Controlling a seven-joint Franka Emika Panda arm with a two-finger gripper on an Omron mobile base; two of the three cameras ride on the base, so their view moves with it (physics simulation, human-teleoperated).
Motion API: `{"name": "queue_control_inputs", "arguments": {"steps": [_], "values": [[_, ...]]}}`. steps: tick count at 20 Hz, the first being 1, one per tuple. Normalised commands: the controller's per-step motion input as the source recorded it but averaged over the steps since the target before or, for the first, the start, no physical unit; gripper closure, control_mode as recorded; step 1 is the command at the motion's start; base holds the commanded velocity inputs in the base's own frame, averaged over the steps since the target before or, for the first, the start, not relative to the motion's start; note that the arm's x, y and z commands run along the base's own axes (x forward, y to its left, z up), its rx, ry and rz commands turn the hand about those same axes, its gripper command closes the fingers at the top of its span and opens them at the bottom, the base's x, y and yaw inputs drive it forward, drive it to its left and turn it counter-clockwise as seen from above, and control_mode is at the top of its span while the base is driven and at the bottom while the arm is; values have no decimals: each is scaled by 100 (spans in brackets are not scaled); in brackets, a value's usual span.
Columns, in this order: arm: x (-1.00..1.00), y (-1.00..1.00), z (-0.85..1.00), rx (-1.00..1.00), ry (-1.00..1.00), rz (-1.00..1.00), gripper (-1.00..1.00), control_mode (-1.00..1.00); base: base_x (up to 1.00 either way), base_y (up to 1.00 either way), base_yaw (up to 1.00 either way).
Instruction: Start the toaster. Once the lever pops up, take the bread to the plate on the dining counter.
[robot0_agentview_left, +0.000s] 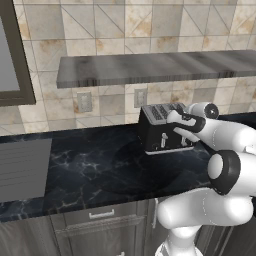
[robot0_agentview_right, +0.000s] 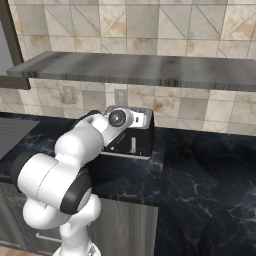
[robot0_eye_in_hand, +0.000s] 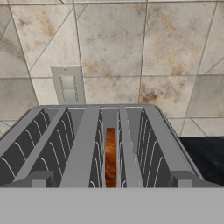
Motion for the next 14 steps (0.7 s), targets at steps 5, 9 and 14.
{"name": "queue_control_inputs", "arguments": {"steps": [5, 9, 14], "values": [[0, 0, 0, 0, 0, 0, -100, -100, 0, 0, 0], [0, 0, 0, 0, 0, 0, -100, -100, 0, 0, 0], [0, 0, 0, 0, 0, 0, -100, -100, 0, 0, 0]]}}
